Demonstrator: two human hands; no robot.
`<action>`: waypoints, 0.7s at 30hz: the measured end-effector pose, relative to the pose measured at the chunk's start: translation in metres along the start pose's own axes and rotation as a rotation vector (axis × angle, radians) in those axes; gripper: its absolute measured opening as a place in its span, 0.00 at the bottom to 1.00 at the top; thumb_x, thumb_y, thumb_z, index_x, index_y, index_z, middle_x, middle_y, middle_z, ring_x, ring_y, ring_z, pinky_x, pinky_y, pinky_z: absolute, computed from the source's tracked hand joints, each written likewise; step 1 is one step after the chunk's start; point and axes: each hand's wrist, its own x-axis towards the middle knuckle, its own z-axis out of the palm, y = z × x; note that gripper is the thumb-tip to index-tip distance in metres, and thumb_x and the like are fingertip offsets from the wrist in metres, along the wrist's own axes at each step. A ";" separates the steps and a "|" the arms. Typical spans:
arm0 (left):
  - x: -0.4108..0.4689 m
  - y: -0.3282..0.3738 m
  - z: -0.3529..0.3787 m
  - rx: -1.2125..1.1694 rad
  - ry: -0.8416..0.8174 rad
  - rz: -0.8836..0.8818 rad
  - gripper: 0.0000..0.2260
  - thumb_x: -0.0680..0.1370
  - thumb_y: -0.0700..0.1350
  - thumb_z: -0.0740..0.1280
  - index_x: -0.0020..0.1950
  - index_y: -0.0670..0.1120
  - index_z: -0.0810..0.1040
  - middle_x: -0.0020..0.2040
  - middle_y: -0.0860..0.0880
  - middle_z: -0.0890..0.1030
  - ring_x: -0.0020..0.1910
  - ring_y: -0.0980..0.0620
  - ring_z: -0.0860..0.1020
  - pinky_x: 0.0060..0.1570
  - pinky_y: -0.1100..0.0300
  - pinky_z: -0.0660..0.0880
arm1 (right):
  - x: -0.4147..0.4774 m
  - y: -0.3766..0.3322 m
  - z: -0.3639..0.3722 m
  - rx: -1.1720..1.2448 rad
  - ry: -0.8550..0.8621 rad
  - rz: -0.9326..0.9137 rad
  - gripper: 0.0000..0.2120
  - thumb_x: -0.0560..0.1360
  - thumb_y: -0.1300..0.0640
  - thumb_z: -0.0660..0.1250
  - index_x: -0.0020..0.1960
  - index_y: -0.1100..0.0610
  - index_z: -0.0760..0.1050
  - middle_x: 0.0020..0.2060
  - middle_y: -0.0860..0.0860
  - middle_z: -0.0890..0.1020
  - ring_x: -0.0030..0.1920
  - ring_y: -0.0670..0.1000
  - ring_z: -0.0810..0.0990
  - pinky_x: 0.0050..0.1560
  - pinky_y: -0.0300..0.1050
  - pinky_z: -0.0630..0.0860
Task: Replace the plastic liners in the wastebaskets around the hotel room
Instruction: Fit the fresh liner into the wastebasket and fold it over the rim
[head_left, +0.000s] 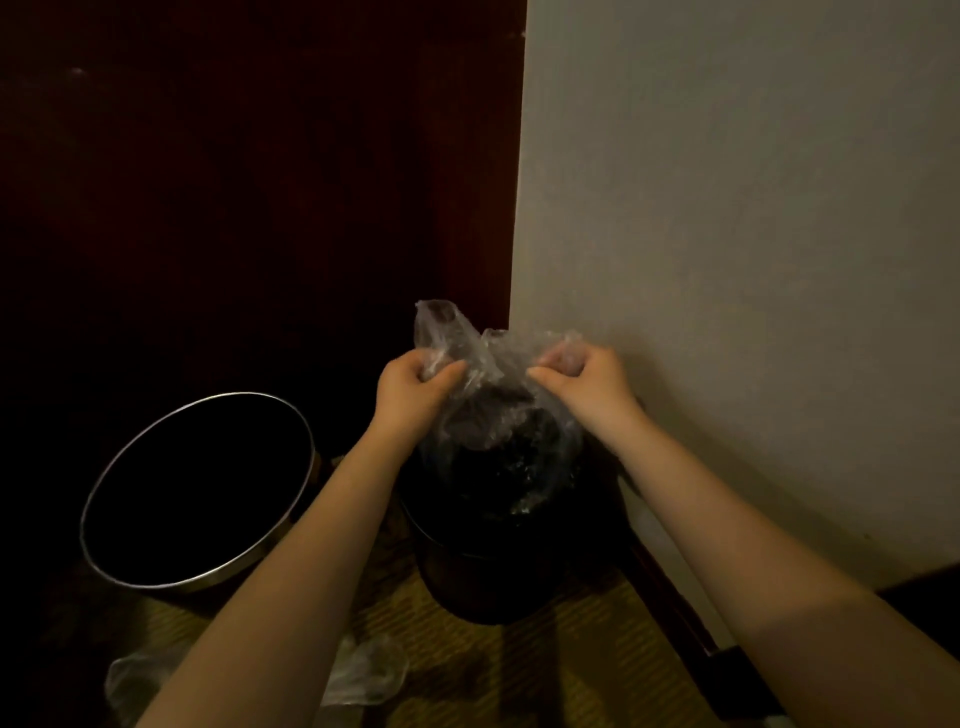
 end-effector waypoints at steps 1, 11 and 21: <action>0.001 -0.002 -0.002 0.024 0.027 -0.010 0.08 0.76 0.44 0.70 0.38 0.46 0.77 0.34 0.49 0.78 0.34 0.52 0.78 0.35 0.58 0.75 | 0.001 0.007 -0.001 -0.081 0.012 -0.004 0.04 0.72 0.59 0.74 0.44 0.57 0.79 0.42 0.54 0.81 0.45 0.54 0.79 0.50 0.49 0.76; 0.012 -0.002 -0.029 0.004 0.017 -0.097 0.07 0.76 0.43 0.68 0.38 0.45 0.80 0.41 0.42 0.82 0.43 0.44 0.81 0.45 0.49 0.78 | -0.003 -0.024 -0.022 -0.466 -0.116 -0.275 0.30 0.72 0.54 0.73 0.71 0.51 0.66 0.66 0.48 0.72 0.66 0.48 0.70 0.63 0.45 0.71; -0.008 0.049 -0.037 0.100 -0.414 0.180 0.04 0.77 0.37 0.67 0.44 0.41 0.81 0.37 0.55 0.81 0.38 0.63 0.78 0.39 0.71 0.73 | 0.010 -0.065 0.000 -0.680 -0.548 -0.268 0.47 0.70 0.59 0.75 0.79 0.45 0.50 0.75 0.50 0.64 0.72 0.54 0.64 0.69 0.50 0.68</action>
